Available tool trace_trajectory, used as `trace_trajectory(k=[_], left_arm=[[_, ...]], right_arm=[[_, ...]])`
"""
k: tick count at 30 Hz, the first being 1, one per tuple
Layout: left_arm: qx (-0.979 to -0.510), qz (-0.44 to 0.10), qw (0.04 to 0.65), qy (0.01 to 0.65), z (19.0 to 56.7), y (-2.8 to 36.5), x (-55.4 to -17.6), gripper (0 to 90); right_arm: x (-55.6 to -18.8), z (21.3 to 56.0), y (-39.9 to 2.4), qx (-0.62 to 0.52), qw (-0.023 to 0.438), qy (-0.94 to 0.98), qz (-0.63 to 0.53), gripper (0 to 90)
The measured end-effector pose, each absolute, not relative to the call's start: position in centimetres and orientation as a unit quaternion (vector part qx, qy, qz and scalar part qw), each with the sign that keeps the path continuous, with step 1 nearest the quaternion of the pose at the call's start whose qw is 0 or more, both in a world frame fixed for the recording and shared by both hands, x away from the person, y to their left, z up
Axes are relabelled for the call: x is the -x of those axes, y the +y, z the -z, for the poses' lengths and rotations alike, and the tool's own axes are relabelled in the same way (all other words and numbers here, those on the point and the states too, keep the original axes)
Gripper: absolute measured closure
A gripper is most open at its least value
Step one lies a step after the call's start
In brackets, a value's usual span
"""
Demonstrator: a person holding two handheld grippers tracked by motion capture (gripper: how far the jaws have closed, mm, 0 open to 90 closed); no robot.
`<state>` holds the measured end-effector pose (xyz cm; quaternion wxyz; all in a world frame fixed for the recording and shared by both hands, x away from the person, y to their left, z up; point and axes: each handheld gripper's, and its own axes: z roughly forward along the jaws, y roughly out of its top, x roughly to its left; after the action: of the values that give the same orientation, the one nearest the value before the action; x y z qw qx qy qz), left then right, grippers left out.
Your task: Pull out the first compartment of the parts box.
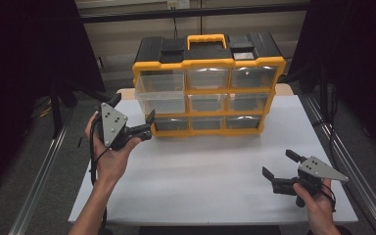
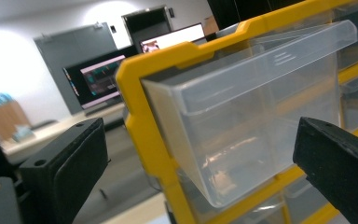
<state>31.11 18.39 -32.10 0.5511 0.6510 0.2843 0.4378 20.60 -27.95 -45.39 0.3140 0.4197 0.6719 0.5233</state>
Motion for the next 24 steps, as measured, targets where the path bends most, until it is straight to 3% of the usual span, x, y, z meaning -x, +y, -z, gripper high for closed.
trace_trajectory(k=[7, 13, 19, 24], left_arm=[[-0.657, -0.437, 0.545, 0.282, 33.0, 18.6, -31.6, 3.2], [-0.639, -0.384, 0.577, 0.334, 34.4, 19.4, -32.6, 4.8], [-0.647, -0.415, 0.547, 0.332, 37.1, 18.8, -32.9, 7.3], [-0.665, -0.389, 0.542, 0.336, 39.4, 18.5, -32.8, 6.9]], right_arm=[[-20.6, 45.4, -27.9, -0.42, 0.313, 0.673, -0.522, 0.2], [-20.7, 45.4, -28.0, -0.421, 0.31, 0.674, -0.521, 0.2], [-20.7, 45.4, -27.9, -0.416, 0.308, 0.674, -0.527, 0.2], [-20.7, 45.4, -27.9, -0.416, 0.307, 0.675, -0.526, 0.2]])
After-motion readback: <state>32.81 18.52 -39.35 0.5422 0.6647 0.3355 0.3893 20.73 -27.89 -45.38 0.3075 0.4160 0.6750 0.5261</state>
